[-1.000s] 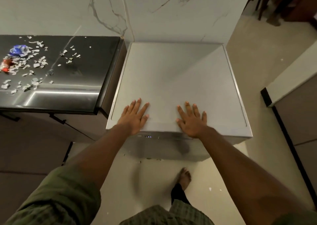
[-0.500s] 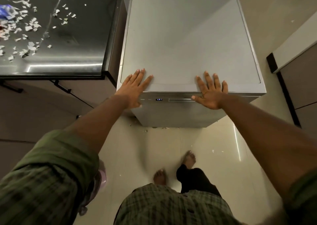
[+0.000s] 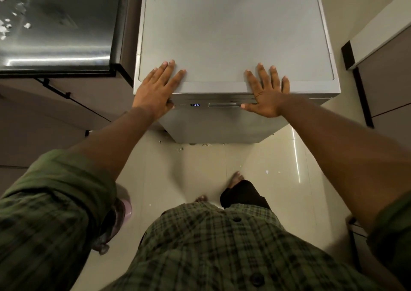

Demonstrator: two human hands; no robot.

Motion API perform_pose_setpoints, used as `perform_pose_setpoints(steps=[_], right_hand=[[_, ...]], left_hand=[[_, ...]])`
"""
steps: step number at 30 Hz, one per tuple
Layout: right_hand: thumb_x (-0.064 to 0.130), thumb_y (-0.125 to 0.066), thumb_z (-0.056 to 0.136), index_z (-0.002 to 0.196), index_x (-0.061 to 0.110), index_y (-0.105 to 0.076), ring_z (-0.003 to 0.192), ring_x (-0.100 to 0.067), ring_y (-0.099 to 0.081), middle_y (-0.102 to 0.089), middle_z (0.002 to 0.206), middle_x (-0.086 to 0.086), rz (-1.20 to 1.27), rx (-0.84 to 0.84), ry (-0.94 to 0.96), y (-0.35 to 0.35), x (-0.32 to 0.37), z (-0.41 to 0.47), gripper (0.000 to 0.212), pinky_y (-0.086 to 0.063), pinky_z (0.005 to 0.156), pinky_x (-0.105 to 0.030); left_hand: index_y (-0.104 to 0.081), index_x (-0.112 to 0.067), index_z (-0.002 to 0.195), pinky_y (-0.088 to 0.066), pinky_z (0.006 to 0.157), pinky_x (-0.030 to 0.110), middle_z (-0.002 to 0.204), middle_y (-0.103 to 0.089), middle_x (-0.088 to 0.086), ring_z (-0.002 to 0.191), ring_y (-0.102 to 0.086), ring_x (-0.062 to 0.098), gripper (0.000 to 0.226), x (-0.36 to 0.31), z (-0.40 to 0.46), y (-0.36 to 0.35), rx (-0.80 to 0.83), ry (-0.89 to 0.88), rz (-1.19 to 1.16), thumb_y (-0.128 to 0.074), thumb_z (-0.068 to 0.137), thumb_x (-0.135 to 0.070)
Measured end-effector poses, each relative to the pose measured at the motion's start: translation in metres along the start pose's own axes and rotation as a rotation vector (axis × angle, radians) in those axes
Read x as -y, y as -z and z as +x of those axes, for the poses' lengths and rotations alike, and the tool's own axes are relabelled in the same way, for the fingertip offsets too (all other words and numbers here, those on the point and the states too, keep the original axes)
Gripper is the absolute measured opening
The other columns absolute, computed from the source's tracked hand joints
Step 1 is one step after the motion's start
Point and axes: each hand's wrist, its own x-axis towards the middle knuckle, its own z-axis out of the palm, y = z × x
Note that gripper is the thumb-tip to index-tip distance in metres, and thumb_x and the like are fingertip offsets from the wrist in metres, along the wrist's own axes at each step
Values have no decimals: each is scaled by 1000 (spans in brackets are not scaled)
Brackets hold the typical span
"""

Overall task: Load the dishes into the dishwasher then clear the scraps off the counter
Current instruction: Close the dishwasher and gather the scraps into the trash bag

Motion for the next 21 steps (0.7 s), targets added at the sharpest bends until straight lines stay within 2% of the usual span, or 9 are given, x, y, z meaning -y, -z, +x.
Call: perform_pose_setpoints(steps=[1,3,5,7,10,13,16,21], right_hand=[[78,-46,94,155,45,32,154,-38,31,39,166,1,-23,-32,6,0,-1,0,105,6,124,-65],[74,-60,88,160,47,14,156,-47,2,12,172,-4,-101,-188,27,8,-2,-1,107,-12,122,-65],[73,-75,75,160,46,-6,141,-51,-27,-19,161,-12,-146,-324,63,20,-4,3,112,-29,114,-63],[76,-79,66,159,44,-13,132,-52,-35,-30,149,-17,-193,-380,91,25,-5,12,119,-32,111,-62],[79,-73,70,162,37,-13,141,-51,-31,-30,154,-22,-217,-446,167,19,-13,20,118,-26,119,-62],[81,-69,74,164,32,-13,154,-44,-20,-22,165,-20,-171,-474,216,9,-21,24,116,-16,126,-60],[79,-68,78,165,30,-13,158,-41,-14,-17,171,-18,-135,-491,230,7,-24,31,114,-12,128,-59],[81,-61,83,167,28,-12,160,-39,-12,-13,173,-17,-136,-522,250,2,-29,32,110,-9,129,-57]], left_hand=[[5,-30,166,-15,130,48,175,0,12,161,-4,31,124,-1,0,2,2,0,0,-85,81,-33],[-1,-30,165,-25,125,53,172,-9,14,158,-15,36,122,-3,4,10,0,1,33,-85,77,-37],[-11,-29,163,-33,113,58,164,-23,18,146,-30,42,123,-5,13,21,23,-14,79,-88,68,-43],[-16,-27,160,-31,110,59,154,-31,20,136,-35,46,124,-7,22,26,42,-15,82,-91,63,-48],[-16,-27,159,-21,120,59,158,-27,19,145,-27,46,119,-2,28,22,48,-39,21,-86,68,-58],[-14,-26,164,-11,129,56,171,-15,16,157,-16,38,113,3,29,11,1,-70,-59,-66,78,-79],[-16,-26,166,-11,129,53,174,-12,11,161,-12,31,111,3,34,8,-45,-43,-109,-47,82,-91],[-19,-20,166,-12,129,52,174,-13,13,161,-11,29,116,-2,37,11,-53,-7,-112,-47,81,-94]])
